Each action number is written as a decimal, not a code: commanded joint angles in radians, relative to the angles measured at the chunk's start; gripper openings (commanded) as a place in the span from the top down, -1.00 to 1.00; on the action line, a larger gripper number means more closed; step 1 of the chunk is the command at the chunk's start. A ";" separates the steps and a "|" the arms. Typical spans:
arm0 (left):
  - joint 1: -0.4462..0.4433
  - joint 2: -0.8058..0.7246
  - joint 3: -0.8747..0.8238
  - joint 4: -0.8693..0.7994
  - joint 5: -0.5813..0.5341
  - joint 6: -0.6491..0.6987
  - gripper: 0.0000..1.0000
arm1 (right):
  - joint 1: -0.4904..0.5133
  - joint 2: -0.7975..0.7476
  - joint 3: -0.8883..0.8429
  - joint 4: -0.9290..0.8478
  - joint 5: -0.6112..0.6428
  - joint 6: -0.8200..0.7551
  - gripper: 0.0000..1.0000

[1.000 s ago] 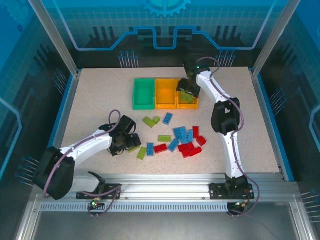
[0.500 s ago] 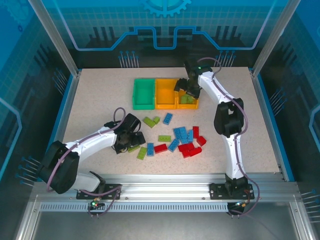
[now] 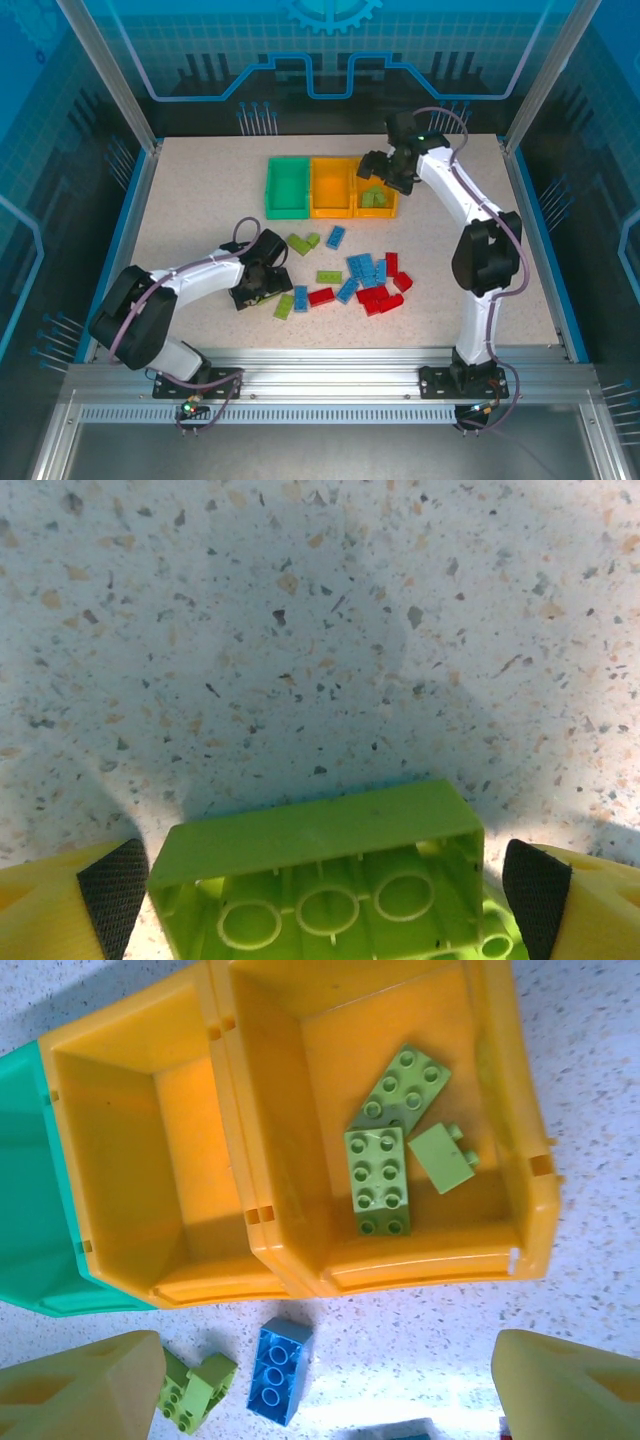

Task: Sort the legos into containers by color

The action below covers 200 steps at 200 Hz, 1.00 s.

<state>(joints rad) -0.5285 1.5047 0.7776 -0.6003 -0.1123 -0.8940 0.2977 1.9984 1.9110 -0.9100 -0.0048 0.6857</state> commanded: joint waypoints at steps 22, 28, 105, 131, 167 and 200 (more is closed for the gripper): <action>-0.004 0.053 0.035 0.016 -0.013 -0.021 -0.78 | -0.055 -0.099 -0.096 0.017 0.028 -0.044 -0.73; -0.004 0.058 0.036 0.019 -0.012 -0.020 -0.70 | -0.064 -0.107 -0.106 0.021 0.028 -0.047 -0.74; -0.004 0.010 0.054 -0.007 -0.044 -0.023 -0.15 | -0.117 0.011 -0.048 -0.023 0.093 -0.178 -0.57; -0.004 -0.037 0.088 -0.029 -0.064 -0.008 -0.15 | -0.112 0.064 -0.042 0.006 0.120 -0.222 -0.31; -0.004 -0.084 0.165 -0.067 -0.093 0.027 -0.16 | -0.121 0.123 -0.023 0.016 0.133 -0.279 -0.31; -0.004 -0.087 0.229 -0.077 -0.086 0.055 -0.17 | -0.123 0.160 -0.018 0.059 0.086 -0.329 -0.13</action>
<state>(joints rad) -0.5285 1.4345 0.9558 -0.6441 -0.1806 -0.8803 0.1886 2.1281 1.8572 -0.8886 0.1070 0.4179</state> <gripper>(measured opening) 0.647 0.599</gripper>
